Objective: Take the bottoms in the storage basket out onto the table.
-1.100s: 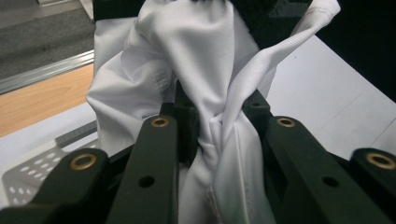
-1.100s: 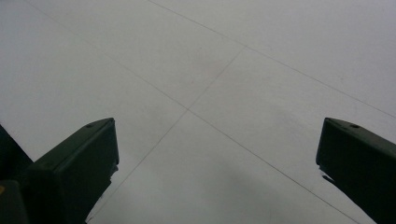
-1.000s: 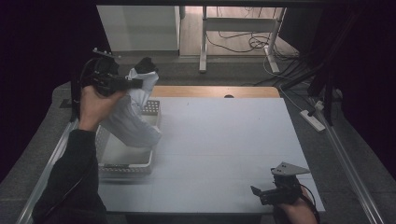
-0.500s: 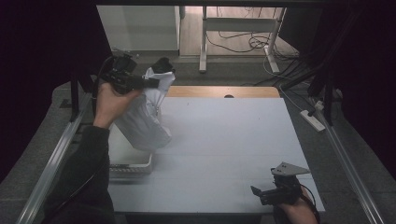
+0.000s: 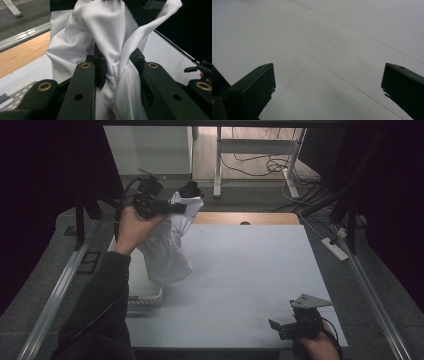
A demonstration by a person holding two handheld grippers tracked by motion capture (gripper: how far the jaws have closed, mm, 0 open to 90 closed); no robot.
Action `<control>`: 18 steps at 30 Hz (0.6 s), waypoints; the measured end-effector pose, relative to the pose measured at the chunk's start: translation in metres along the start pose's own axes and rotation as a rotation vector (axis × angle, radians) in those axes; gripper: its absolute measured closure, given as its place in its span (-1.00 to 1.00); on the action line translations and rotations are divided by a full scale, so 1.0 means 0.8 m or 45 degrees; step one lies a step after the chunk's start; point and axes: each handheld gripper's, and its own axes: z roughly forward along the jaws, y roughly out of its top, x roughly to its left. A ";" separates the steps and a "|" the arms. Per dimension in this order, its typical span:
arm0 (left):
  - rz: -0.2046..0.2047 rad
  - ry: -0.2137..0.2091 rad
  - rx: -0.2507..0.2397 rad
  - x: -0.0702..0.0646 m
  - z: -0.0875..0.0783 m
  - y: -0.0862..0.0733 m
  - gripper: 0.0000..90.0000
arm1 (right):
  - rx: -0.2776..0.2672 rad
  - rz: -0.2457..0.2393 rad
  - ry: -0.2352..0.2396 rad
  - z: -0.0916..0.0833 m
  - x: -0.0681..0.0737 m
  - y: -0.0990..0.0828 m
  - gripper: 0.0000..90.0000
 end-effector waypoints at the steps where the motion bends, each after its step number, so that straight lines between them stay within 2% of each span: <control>1: 0.001 -0.006 -0.003 -0.001 0.001 0.001 0.64 | 0.000 0.000 0.000 0.000 0.000 0.000 -1.00; 18: 0.054 -0.072 -0.025 -0.030 0.023 0.024 0.64 | -0.001 0.000 0.005 0.000 0.000 0.000 -1.00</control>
